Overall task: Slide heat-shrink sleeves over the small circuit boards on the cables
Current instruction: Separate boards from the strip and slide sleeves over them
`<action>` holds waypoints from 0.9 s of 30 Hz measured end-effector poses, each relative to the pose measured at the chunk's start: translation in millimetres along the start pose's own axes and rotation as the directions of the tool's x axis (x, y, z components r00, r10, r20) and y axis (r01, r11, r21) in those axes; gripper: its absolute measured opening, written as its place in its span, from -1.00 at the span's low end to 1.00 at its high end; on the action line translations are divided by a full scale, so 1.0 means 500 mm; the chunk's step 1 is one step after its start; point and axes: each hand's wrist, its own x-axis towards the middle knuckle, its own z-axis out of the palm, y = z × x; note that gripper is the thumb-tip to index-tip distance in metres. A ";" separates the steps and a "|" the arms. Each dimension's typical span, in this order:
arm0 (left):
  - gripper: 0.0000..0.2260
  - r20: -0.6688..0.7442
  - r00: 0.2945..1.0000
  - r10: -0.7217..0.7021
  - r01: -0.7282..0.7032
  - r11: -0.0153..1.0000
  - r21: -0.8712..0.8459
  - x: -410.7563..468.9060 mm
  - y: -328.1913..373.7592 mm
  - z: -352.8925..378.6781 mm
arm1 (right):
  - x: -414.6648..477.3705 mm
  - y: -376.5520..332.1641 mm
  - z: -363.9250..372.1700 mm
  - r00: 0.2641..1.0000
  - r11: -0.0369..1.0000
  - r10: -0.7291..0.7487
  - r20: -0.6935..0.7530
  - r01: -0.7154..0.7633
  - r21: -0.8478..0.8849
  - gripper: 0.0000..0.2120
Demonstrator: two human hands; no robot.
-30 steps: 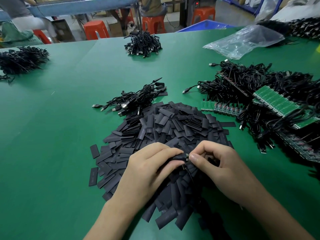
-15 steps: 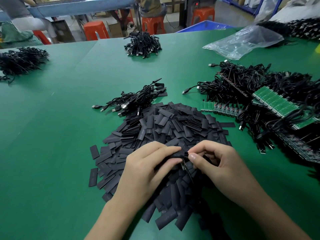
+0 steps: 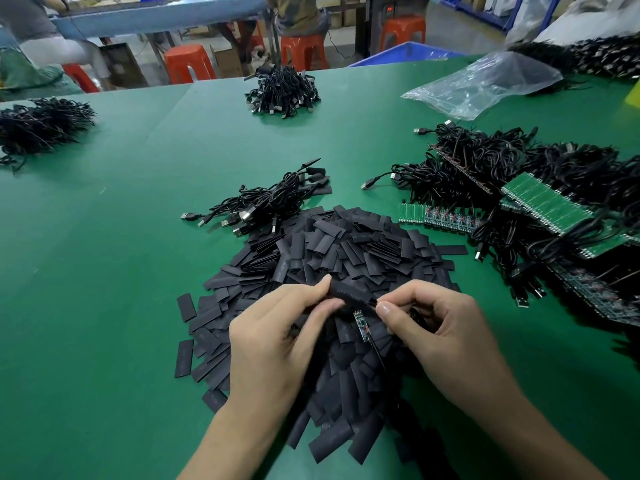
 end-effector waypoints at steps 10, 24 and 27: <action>-0.83 0.040 0.999 0.013 -0.014 1.000 0.027 -0.001 -0.004 0.000 | -0.001 -0.006 0.008 1.000 0.999 0.028 -0.004 -0.028 0.035 -0.87; -0.75 0.189 0.968 -0.162 0.195 0.966 -0.171 0.001 0.032 0.017 | 0.010 -0.011 -0.005 0.966 0.715 0.225 0.126 -0.252 0.652 -0.88; -0.78 0.279 0.953 -0.119 0.166 0.974 -0.152 -0.004 0.052 0.029 | 0.015 -0.010 -0.009 0.945 0.505 0.259 0.198 -0.307 0.806 -0.82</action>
